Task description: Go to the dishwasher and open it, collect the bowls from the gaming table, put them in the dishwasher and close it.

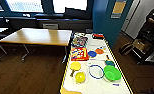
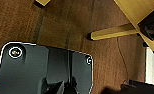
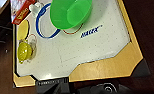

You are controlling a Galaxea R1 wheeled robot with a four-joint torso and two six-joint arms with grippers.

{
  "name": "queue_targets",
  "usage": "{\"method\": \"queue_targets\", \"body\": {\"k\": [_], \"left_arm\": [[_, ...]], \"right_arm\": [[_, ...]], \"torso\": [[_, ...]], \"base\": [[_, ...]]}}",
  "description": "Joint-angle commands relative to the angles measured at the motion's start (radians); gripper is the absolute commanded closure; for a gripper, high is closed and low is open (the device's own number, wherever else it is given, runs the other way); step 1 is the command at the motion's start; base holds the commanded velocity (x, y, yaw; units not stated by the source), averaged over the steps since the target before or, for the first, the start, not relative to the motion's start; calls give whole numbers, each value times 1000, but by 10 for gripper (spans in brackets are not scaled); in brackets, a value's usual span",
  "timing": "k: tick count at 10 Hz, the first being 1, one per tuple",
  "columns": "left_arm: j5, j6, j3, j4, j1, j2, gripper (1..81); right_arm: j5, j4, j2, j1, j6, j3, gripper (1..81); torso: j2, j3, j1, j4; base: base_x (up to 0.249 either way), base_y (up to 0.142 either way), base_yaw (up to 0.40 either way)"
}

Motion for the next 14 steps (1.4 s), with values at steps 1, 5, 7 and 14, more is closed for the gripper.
{"method": "queue_targets", "body": {"k": [1,5,7,14], "left_arm": [[57,2,5,-6,-44,-16,10],[60,2,-1,-6,-44,-10,10],[60,2,-1,-6,-44,-8,10],[62,0,-15,-8,-44,4,10]], "right_arm": [[-169,28,-42,203,53,-98,10],[-166,31,72,205,73,-165,10],[-165,30,143,203,86,-216,10],[-155,54,294,208,117,-426,10]], "torso": [[0,0,0,0],[0,0,0,0],[0,0,0,0],[0,0,0,0]], "base": [[0,0,0],[0,0,0],[0,0,0],[0,0,0]]}}
